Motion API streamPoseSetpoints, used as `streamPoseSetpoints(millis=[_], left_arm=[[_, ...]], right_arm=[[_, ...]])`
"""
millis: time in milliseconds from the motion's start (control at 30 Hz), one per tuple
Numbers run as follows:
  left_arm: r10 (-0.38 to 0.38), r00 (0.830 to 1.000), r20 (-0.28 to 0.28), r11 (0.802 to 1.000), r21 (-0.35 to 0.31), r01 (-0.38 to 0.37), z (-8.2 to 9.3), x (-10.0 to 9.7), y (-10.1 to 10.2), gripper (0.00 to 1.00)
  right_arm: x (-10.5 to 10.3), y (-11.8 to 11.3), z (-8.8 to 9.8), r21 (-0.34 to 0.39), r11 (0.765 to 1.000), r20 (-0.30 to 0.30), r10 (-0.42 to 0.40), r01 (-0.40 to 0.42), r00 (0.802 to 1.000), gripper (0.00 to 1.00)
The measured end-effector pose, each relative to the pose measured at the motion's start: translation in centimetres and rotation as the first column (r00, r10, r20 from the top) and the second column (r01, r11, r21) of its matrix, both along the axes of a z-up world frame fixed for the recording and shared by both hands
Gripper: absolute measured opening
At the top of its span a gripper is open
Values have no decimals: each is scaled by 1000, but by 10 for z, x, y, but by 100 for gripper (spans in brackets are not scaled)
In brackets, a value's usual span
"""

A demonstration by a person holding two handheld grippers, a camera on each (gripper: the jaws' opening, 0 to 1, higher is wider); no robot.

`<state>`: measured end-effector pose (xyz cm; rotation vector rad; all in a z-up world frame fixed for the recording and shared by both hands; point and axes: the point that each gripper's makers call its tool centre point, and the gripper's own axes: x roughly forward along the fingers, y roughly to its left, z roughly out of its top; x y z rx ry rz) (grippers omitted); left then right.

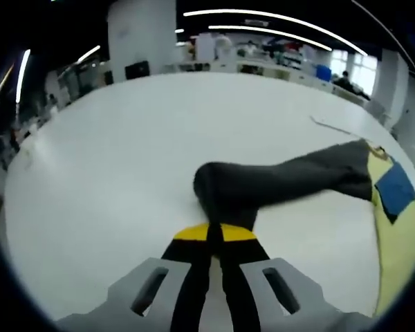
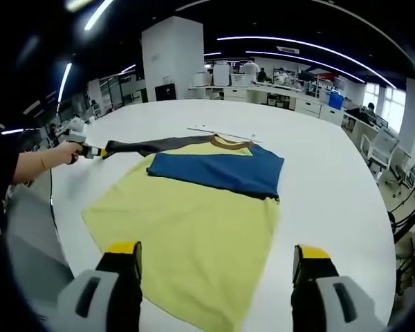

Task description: Fold the garment on the visible template until the final outline fits inside the template.

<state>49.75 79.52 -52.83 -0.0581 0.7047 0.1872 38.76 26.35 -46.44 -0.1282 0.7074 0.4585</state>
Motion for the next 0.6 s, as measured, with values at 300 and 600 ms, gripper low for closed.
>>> streamPoseSetpoints(millis=[300,600], left_arm=[[-84,996,-14,995,50,84,27,-13,18,1],[-193,979,-66,972,120,200,38,-11,22,1]], right_arm=[[-1,2,1,2,1000,2,-1,1,1000,89],[-1,9,-1,10,1000,0,12,-12,1000,89]])
